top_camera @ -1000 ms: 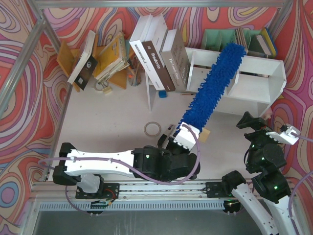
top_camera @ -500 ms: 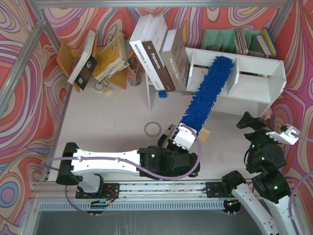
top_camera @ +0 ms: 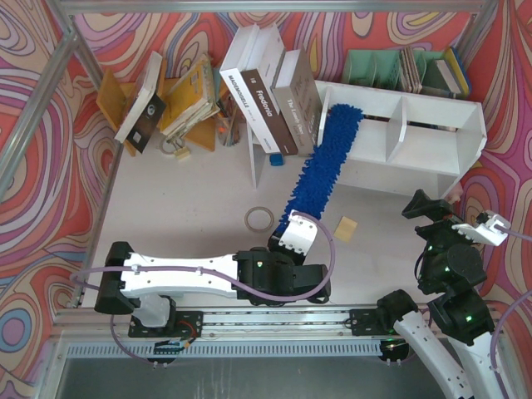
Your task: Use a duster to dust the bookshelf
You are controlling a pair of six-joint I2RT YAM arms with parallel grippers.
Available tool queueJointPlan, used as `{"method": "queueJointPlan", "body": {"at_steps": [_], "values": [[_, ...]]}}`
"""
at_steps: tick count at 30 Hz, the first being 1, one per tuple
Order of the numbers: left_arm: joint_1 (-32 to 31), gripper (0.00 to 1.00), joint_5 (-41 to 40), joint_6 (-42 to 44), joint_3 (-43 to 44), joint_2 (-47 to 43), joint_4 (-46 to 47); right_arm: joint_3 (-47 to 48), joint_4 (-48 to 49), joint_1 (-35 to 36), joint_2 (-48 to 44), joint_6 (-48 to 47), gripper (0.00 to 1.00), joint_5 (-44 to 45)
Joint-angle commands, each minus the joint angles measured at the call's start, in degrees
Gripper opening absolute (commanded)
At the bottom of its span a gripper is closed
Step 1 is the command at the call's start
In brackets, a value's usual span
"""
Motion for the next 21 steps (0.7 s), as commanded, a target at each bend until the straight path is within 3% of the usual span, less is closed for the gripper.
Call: {"method": "queueJointPlan", "body": {"at_steps": [1,15,21], "values": [[0.80,0.00,-6.41,-3.76,-0.64,-2.80,-2.68,1.22,-0.23,-0.04,0.03,0.34,0.99,0.33],[0.49,0.00,2.63,9.86,2.13,0.98,10.99,1.27,-0.22,0.00,0.14,0.32,0.99,0.36],[-1.19,0.00,1.90,13.73,3.50,1.07,13.27,1.20,-0.24,0.00,-0.11,0.30,0.99,0.45]]}}
